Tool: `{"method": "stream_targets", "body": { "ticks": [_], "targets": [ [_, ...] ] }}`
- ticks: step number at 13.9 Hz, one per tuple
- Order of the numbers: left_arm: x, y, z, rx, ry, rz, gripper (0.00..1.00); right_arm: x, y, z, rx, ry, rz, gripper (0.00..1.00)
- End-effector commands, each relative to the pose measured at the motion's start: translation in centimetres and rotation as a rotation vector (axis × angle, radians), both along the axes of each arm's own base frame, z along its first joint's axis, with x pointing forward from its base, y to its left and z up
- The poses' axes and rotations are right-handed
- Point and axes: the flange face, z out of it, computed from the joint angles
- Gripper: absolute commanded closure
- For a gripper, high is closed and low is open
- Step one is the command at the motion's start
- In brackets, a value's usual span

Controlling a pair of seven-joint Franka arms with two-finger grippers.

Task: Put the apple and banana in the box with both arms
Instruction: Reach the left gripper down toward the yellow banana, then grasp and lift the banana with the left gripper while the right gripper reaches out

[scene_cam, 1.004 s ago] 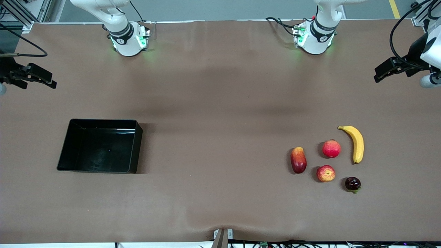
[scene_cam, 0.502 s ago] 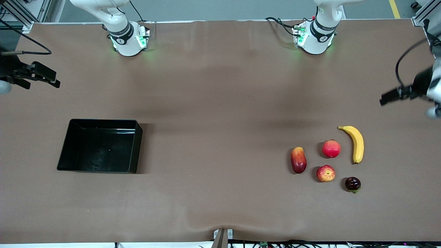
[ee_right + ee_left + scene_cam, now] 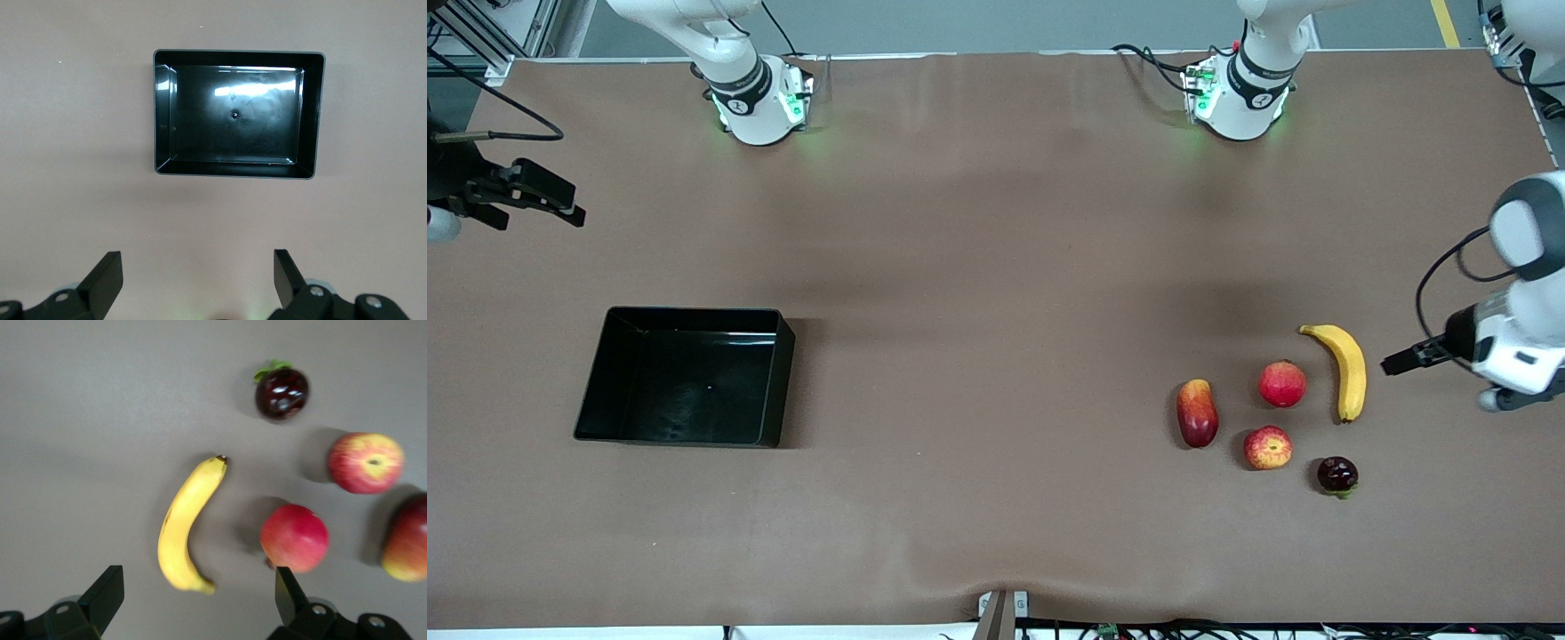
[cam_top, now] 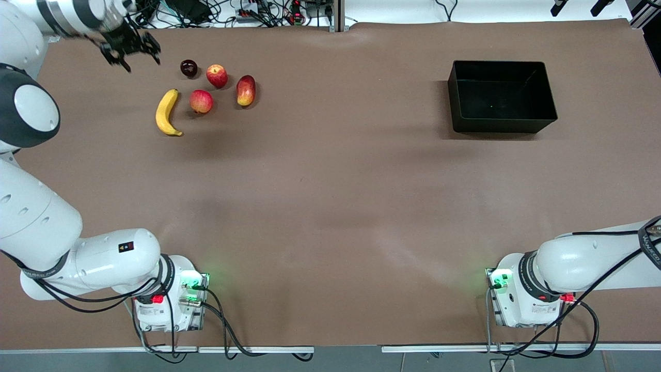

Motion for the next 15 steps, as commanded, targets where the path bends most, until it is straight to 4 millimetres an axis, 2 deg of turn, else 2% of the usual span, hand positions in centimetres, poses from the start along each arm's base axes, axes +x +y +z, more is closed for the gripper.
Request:
{"method": "stream_targets", "body": {
  "ticks": [1, 2, 5, 7, 10, 11, 12, 13, 14, 15],
  "targets": [
    [-0.8, 0.2, -4.8, 0.001, 0.018, -0.010, 0.00, 0.1, 0.1, 0.3, -0.017, -0.001, -0.010, 0.00],
    [-1.0, 1.5, -6.3, -0.007, 0.040, 0.012, 0.00, 0.1, 0.1, 0.3, -0.017, -0.001, -0.010, 0.00],
    [-1.4, 2.1, -10.7, -0.024, 0.083, 0.023, 0.00, 0.1, 0.0, 0.2, -0.017, 0.001, -0.012, 0.00],
    [-1.6, 3.4, -13.1, -0.031, 0.085, 0.046, 0.00, 0.1, 0.0, 0.2, -0.017, 0.001, -0.012, 0.00],
    [-2.1, 3.3, -14.9, -0.040, 0.110, 0.047, 0.17, 0.1, 0.0, 0.3, -0.017, -0.001, -0.012, 0.00],
    [-2.1, 3.3, -15.4, -0.043, 0.117, 0.049, 0.29, 0.1, 0.1, 0.3, -0.018, -0.001, -0.011, 0.00],
    [-2.2, 3.2, -15.6, -0.044, 0.120, 0.047, 0.50, 0.2, 0.1, 0.2, -0.017, 0.001, -0.010, 0.00],
    [-2.1, 3.1, -15.5, -0.043, 0.120, 0.047, 0.77, 0.2, 0.0, 0.2, -0.017, 0.001, -0.012, 0.00],
    [-2.2, 3.1, -15.3, -0.043, 0.122, 0.047, 0.98, 0.2, 0.0, 0.2, -0.017, 0.001, -0.012, 0.00],
    [-2.1, 3.1, -14.9, -0.041, 0.120, 0.044, 1.00, 0.2, 0.0, 0.2, -0.017, 0.001, -0.012, 0.00]
  ]
}}
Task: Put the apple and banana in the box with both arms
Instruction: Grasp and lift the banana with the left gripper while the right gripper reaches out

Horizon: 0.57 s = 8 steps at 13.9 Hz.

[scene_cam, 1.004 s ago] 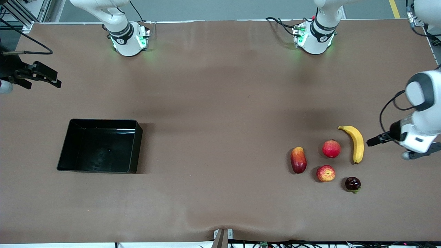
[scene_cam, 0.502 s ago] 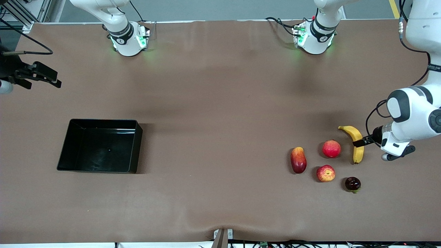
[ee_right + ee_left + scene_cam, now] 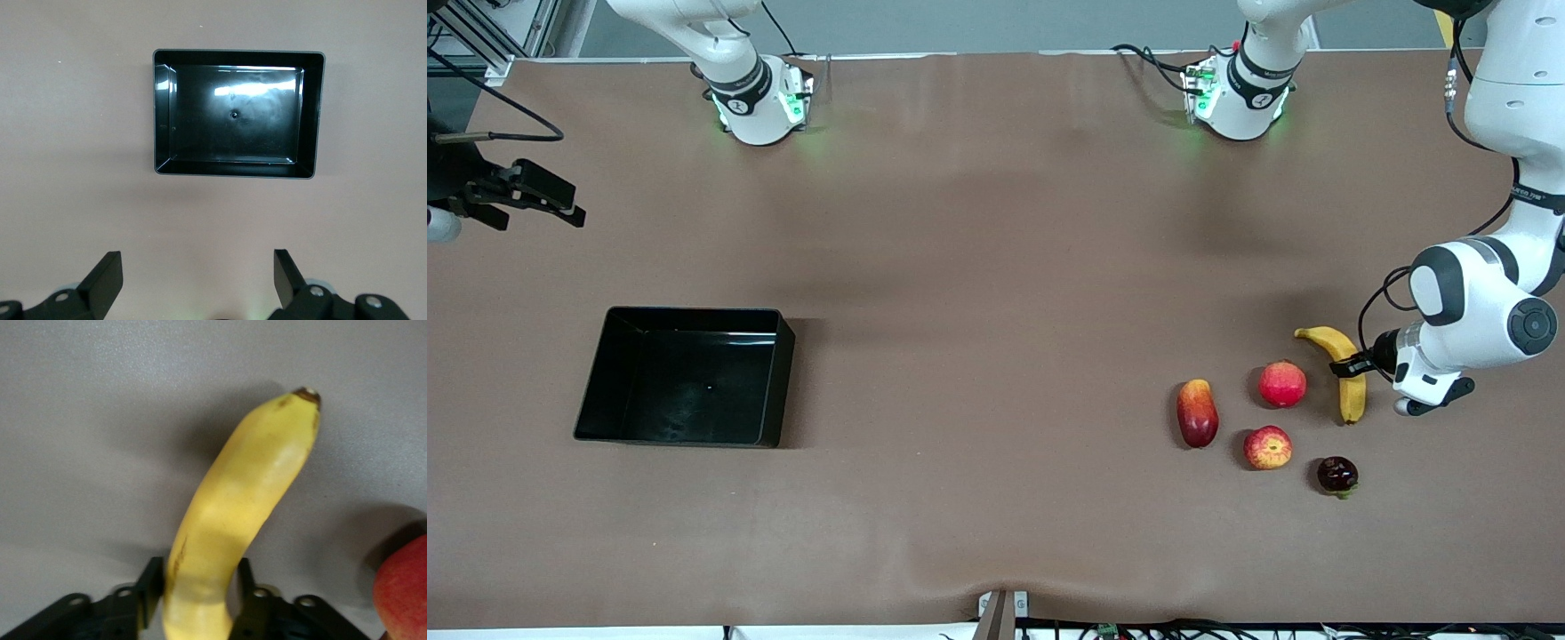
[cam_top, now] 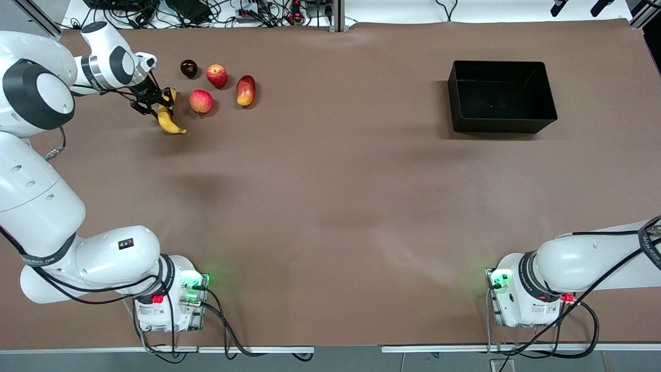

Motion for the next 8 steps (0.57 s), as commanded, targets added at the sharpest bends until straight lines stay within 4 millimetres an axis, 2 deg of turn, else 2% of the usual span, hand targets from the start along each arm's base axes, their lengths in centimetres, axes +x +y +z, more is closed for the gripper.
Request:
{"method": "stream_targets", "body": {
  "ticks": [1, 3, 4, 6, 8],
  "targets": [
    [0.1, -0.1, 1.6, 0.013, -0.011, -0.029, 1.00, 0.1, 0.0, 0.2, -0.017, 0.001, -0.010, 0.00],
    [0.2, -0.5, 4.3, 0.016, 0.001, -0.041, 1.00, 0.2, -0.4, -0.3, -0.017, 0.009, -0.017, 0.00],
    [0.2, -0.8, 6.1, 0.017, 0.007, -0.048, 1.00, 0.6, -0.8, -1.1, -0.018, 0.027, -0.024, 0.00],
    [0.0, -1.5, 10.3, 0.033, 0.007, -0.067, 1.00, 1.0, -3.3, -3.5, -0.016, 0.071, -0.060, 0.00],
    [0.4, -3.8, 14.1, 0.074, -0.004, -0.137, 1.00, 1.8, -6.0, -6.2, -0.012, 0.082, -0.090, 0.00]
  ]
}}
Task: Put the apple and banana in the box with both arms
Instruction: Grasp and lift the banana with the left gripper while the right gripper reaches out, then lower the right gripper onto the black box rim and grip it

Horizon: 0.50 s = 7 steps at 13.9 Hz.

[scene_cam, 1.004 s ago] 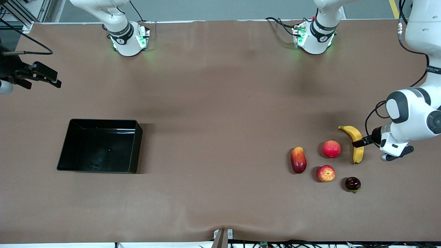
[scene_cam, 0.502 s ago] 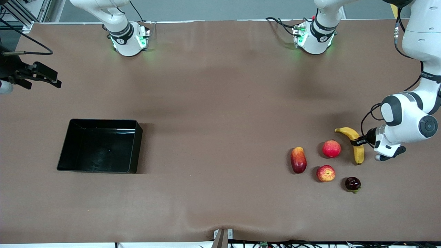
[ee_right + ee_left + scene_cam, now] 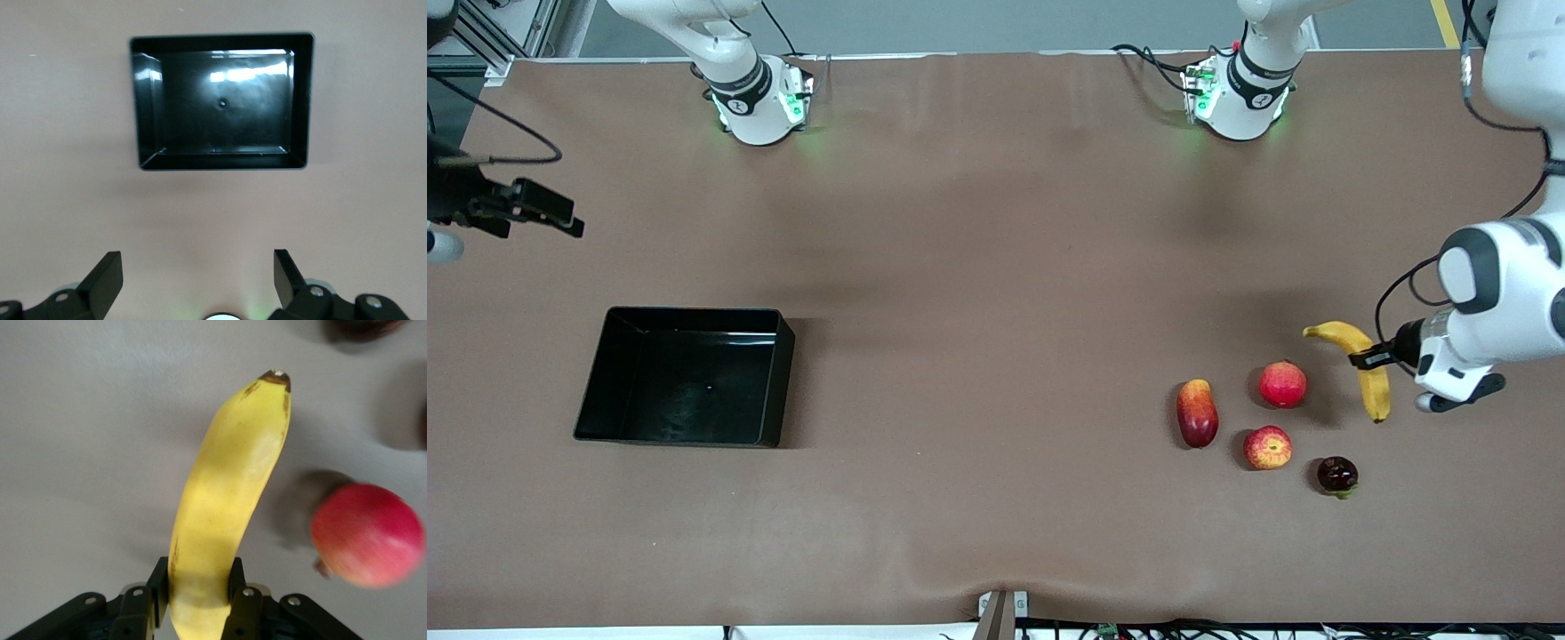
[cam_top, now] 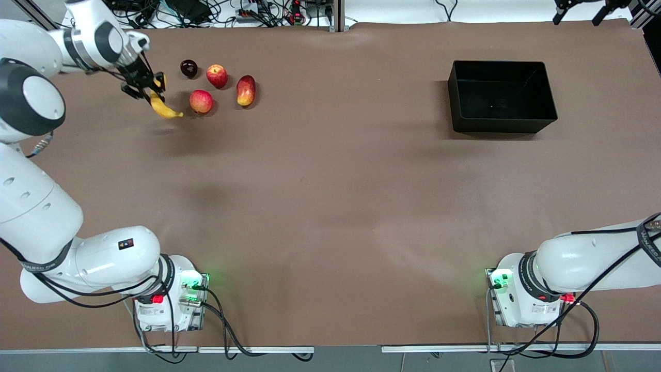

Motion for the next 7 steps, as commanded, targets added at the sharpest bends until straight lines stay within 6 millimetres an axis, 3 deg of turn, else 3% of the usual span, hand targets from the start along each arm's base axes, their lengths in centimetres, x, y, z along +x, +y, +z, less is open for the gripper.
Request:
{"method": "stream_targets", "body": {
  "ticks": [1, 4, 7],
  "targets": [
    [-0.3, -2.5, 6.0, 0.061, -0.016, -0.078, 1.00, 1.0, -3.7, -3.5, -0.002, 0.014, 0.000, 0.00],
    [0.4, -4.6, 10.8, 0.064, -0.016, -0.104, 1.00, 2.3, -6.1, -8.2, 0.000, -0.007, 0.032, 0.00],
    [0.9, -7.1, 15.5, 0.060, -0.003, -0.137, 1.00, 4.4, -8.8, -15.9, -0.006, -0.028, 0.067, 0.00]
  ]
}}
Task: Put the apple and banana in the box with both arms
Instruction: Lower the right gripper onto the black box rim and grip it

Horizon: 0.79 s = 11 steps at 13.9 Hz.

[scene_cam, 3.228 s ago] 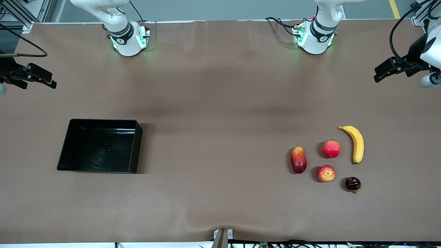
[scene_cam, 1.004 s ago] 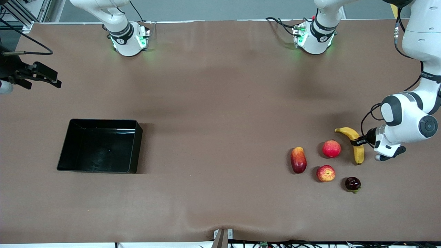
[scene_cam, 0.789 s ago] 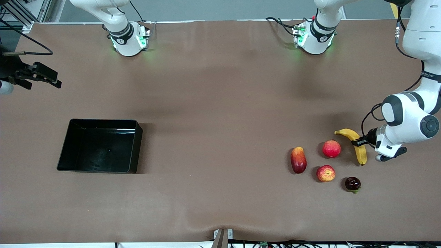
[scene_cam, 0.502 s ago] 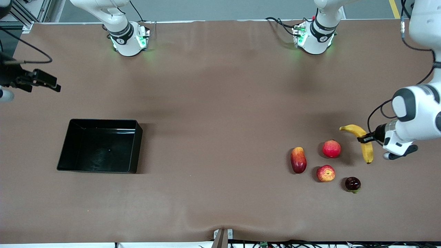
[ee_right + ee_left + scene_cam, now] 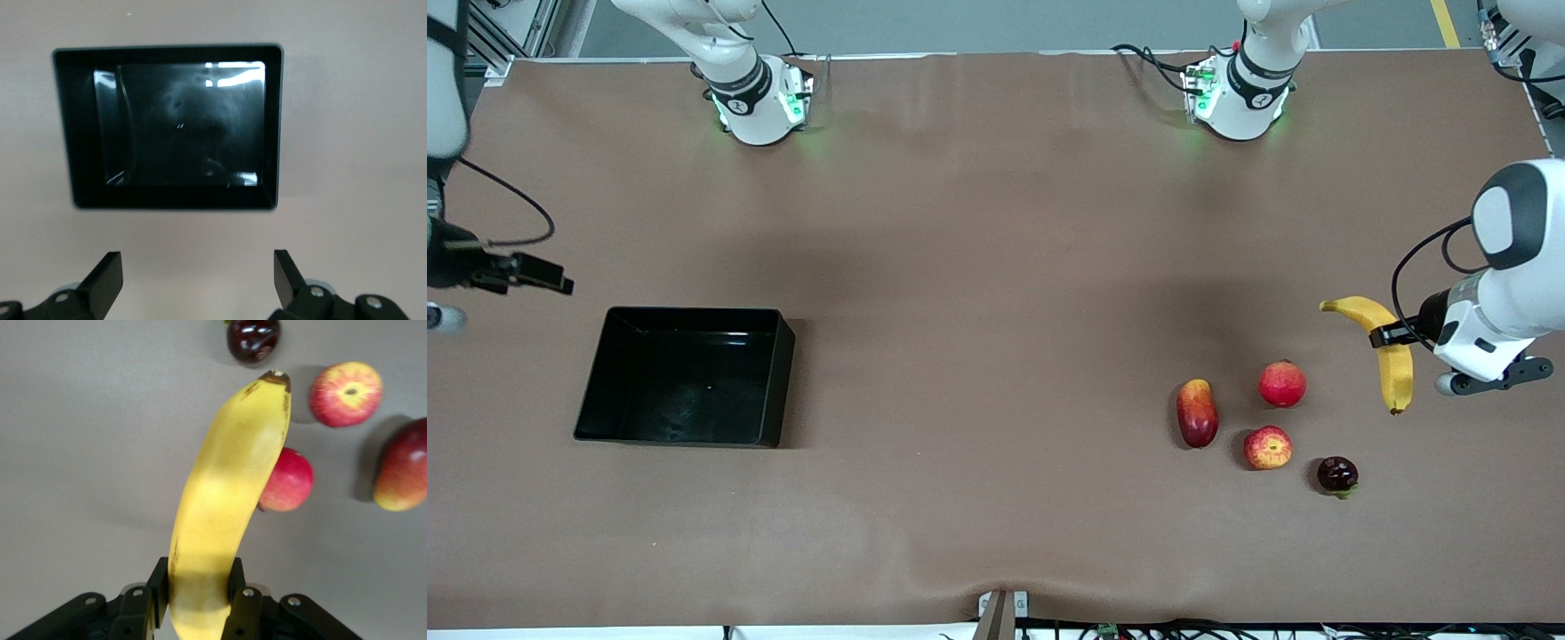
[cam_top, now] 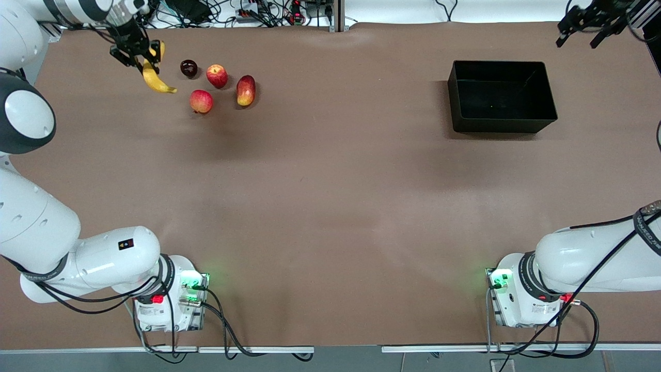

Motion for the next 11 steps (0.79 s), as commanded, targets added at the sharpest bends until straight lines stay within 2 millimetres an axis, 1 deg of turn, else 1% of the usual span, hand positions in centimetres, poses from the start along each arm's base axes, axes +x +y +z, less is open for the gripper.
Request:
{"method": "stream_targets", "body": {
  "ticks": [1, 2, 3, 5, 6, 8, 10, 11],
  "targets": [
    [0.4, -1.7, 4.3, 0.019, 0.008, -0.026, 1.00, 1.6, -2.6, -7.1, -0.011, -0.006, 0.042, 0.00],
    [0.5, -2.4, 5.7, 0.018, 0.003, -0.036, 1.00, 2.2, -3.7, -9.5, -0.014, -0.010, 0.053, 0.00],
    [0.6, -3.2, 6.6, 0.015, 0.003, -0.041, 1.00, 2.6, -4.6, -11.7, -0.014, -0.011, 0.070, 0.00],
    [0.3, -3.9, 7.3, 0.016, 0.004, -0.048, 1.00, 3.3, -5.9, -15.3, -0.020, -0.021, 0.097, 0.00],
    [0.2, -3.6, 7.3, 0.017, 0.012, -0.045, 1.00, 3.6, -6.2, -16.8, -0.024, -0.027, 0.105, 0.00],
    [-0.1, -3.7, 7.3, 0.019, 0.029, -0.043, 1.00, 3.8, -7.2, -19.4, -0.030, -0.038, 0.122, 0.00],
    [-0.1, -4.4, 7.6, 0.019, 0.024, -0.040, 1.00, 4.0, -7.4, -21.7, -0.031, -0.035, 0.126, 0.00],
    [-0.2, -5.1, 7.7, 0.020, 0.021, -0.031, 1.00, 4.1, -7.4, -22.7, -0.033, -0.034, 0.126, 0.00]
  ]
}}
